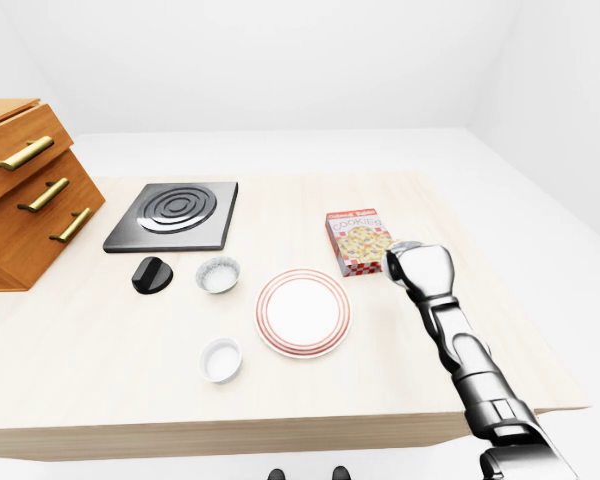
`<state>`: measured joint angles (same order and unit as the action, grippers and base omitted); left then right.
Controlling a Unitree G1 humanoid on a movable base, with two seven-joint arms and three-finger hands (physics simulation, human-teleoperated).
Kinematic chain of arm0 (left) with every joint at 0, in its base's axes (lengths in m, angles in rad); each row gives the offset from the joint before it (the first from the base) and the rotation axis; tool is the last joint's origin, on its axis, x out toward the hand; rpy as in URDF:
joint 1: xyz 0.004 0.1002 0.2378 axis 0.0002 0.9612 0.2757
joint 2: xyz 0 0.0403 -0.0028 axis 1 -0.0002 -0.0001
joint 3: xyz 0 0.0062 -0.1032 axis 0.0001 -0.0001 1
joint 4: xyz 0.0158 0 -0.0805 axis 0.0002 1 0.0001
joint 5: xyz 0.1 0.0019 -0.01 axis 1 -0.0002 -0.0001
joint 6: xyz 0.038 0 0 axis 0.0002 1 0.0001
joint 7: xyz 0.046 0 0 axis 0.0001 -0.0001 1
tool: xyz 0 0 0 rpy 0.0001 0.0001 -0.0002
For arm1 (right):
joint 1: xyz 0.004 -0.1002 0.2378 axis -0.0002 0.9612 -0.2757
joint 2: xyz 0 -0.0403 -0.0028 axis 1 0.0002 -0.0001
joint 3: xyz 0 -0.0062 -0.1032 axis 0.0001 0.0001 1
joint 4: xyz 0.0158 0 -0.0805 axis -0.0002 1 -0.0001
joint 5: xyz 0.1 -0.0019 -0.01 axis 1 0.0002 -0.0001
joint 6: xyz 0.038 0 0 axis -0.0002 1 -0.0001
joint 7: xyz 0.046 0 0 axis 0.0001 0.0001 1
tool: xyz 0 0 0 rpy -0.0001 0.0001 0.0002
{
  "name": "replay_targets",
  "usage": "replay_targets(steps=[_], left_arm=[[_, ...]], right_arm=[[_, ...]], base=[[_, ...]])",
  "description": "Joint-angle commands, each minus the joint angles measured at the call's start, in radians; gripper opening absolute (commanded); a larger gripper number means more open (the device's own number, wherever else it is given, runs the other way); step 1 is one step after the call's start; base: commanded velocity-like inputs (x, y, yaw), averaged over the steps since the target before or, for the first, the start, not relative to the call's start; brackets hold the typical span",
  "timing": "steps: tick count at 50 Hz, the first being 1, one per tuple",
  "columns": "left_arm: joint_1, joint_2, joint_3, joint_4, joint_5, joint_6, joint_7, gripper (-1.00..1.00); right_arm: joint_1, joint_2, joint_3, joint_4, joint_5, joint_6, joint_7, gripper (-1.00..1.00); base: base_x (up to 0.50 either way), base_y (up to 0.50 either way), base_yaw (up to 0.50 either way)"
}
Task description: Pick the akita bowl next to the plate and place it on the plate.
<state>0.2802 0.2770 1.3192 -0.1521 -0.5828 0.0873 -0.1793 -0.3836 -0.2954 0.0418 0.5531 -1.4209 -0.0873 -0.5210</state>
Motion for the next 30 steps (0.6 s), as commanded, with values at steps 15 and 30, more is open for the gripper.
replay_targets(steps=[15,30], left_arm=[[0.001,-0.004,-0.019,0.023,-0.003,0.000,-0.009,1.00],[0.004,-0.005,-0.019,0.029,-0.006,0.000,-0.010,1.00]], right_arm=[[-0.097,-0.242,-0.382,-0.975,0.349,0.000,0.504,-1.00],[-0.029,0.034,-0.188,-1.312,0.373,0.000,0.718,-1.00]], base=[[0.00,0.00,0.00],[0.00,0.00,0.00]])
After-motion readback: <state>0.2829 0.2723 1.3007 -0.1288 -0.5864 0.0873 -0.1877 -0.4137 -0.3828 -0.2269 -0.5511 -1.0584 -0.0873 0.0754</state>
